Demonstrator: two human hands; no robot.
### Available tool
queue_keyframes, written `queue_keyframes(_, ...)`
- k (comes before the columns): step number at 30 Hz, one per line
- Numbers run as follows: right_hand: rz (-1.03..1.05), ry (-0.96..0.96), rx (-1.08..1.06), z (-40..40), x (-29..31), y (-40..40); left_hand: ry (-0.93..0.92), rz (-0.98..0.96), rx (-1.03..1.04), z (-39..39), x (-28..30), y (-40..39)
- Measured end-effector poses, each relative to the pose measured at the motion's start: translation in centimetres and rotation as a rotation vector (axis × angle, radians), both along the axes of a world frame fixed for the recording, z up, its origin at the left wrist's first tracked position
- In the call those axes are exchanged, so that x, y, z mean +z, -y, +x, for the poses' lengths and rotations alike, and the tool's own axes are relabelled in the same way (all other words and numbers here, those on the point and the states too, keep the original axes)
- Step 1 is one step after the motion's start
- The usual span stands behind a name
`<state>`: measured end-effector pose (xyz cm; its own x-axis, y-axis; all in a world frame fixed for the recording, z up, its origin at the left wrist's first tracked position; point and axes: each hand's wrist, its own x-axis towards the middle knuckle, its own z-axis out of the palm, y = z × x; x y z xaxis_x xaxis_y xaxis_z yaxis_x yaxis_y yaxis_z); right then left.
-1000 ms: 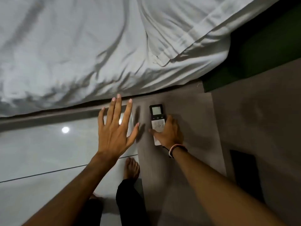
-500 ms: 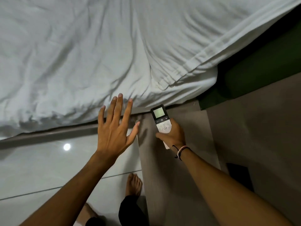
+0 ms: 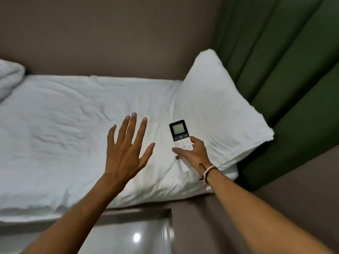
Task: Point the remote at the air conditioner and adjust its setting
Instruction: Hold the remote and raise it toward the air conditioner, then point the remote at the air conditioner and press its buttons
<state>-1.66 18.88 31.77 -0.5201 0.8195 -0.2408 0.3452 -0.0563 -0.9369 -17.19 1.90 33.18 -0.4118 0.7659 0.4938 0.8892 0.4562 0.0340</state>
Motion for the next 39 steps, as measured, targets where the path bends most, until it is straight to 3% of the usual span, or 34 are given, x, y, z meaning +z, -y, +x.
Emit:
queue_keyframes(6, -0.019, -0.209, 0.08, -7.9, 12.7, 2.7, -0.104, 0.068, 0.088, -5.6, 11.7, 3.8)
queue_keyframes(12, 0.134, -0.309, 0.175, -15.5, 24.8, 8.0, -0.195, 0.112, 0.233, -10.4, 23.9, 10.0)
queue_keyframes(20, 0.103, -0.466, 0.28, -21.9, 37.8, 16.3, -0.27, 0.145, 0.388, -14.2, 36.1, 18.6)
queue_keyframes(30, 0.086, -0.591, 0.347, -25.0, 48.5, 25.9, -0.296, 0.189, 0.531, -15.5, 45.4, 26.7)
queue_keyframes(39, 0.104, -0.622, 0.48, -25.3, 52.2, 28.6, -0.32, 0.205, 0.607, -15.4, 49.0, 31.4)
